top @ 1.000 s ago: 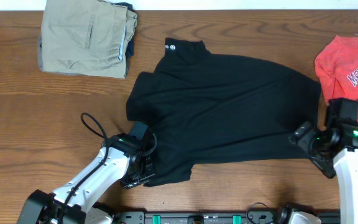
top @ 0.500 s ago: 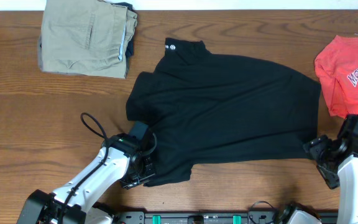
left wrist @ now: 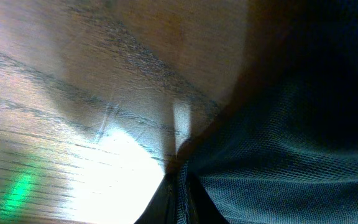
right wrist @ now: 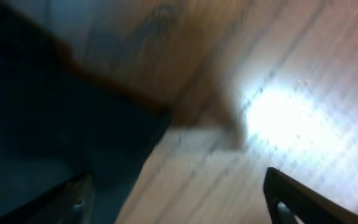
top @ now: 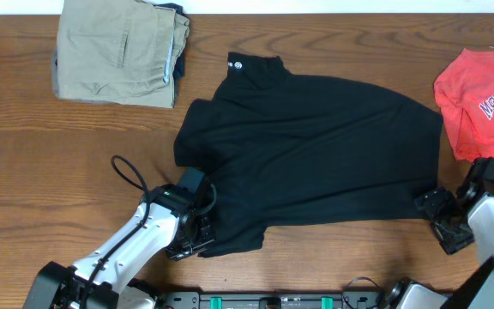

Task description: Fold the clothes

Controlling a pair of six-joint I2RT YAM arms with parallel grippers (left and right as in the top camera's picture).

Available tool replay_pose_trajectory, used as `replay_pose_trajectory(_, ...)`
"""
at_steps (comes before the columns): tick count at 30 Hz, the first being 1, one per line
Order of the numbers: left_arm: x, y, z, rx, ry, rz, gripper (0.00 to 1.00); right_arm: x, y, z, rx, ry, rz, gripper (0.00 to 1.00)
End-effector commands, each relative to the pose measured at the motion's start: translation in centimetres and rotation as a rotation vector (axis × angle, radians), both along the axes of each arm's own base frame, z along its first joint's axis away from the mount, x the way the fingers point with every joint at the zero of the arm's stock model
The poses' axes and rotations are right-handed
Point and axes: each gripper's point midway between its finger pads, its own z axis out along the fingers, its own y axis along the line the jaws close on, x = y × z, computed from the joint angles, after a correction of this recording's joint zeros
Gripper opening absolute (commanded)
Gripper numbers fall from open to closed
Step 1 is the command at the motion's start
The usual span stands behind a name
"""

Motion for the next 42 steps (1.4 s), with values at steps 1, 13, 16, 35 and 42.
replay_pose_trajectory(1, -0.1, 0.4, -0.4, 0.022, -0.005, -0.006, 0.06, -0.8, -0.5, -1.0, 0.021, 0.036, -0.015, 0.82)
replay_pose_trajectory(13, 0.0, 0.5, -0.4, 0.025, -0.007, -0.006, 0.06, 0.0, -1.7, -1.3, -0.015, 0.006, -0.027, 0.84)
replay_pose_trajectory(16, 0.0, 0.5, -0.4, 0.025, -0.006, -0.006, 0.06, 0.4, -1.8, -1.3, -0.021, -0.009, -0.028, 0.84)
replay_pose_trajectory(35, 0.2, 0.4, -0.4, 0.024, -0.018, -0.006, 0.06, -0.2, -0.7, -2.7, 0.012, -0.024, -0.023, 0.55)
replay_pose_trajectory(42, 0.2, 0.4, -0.4, 0.024, -0.016, -0.006, 0.06, -0.1, 0.3, -2.9, 0.060, -0.038, -0.021, 0.50)
